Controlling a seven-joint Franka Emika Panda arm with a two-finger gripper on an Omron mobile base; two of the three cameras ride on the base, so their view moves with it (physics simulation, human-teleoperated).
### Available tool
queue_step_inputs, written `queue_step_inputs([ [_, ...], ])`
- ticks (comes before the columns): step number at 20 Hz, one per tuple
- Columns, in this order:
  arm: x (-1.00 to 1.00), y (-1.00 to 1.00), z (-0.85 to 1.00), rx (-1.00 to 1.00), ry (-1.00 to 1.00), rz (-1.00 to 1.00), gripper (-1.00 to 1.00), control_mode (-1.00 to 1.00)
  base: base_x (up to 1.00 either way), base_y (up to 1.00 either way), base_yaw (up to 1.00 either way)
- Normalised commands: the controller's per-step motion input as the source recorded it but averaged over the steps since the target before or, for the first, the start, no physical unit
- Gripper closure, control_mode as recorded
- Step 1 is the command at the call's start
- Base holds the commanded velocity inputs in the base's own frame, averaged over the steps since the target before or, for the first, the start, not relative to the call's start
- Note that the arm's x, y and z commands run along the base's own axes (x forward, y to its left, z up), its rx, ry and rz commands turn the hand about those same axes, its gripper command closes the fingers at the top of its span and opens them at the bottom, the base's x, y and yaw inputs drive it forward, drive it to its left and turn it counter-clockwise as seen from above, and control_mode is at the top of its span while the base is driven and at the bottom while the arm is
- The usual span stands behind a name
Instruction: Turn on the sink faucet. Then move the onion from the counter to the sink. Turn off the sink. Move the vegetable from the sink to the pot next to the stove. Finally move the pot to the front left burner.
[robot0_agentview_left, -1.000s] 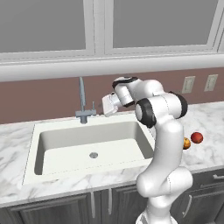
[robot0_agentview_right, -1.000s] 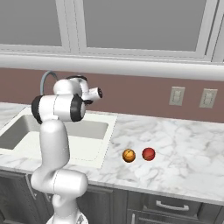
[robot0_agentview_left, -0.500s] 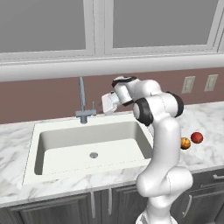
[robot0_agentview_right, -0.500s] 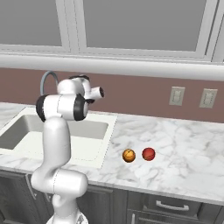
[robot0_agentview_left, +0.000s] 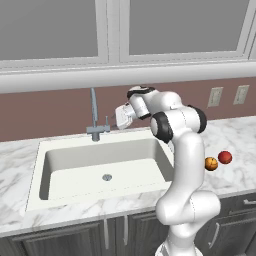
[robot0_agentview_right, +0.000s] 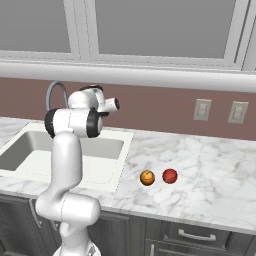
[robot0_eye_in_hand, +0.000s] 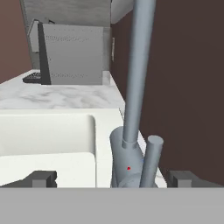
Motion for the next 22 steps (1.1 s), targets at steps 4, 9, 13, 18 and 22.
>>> queue_step_inputs([
  [4,0.17,0.1,-0.03,0.0,0.0,0.0,-1.0,-1.0,0.0,0.0,0.0],
  [9,0.11,0.24,-0.07,0.0,0.0,0.0,-1.0,-1.0,0.0,0.0,0.0],
  [13,0.13,0.25,-0.1,0.0,0.0,0.0,-1.0,-1.0,0.0,0.0,0.0],
  [18,0.12,0.2,-0.09,0.0,0.0,0.0,-1.0,-1.0,0.0,0.0,0.0],
  [22,0.12,0.15,-0.1,0.0,0.0,0.0,-1.0,-1.0,0.0,0.0,0.0],
])
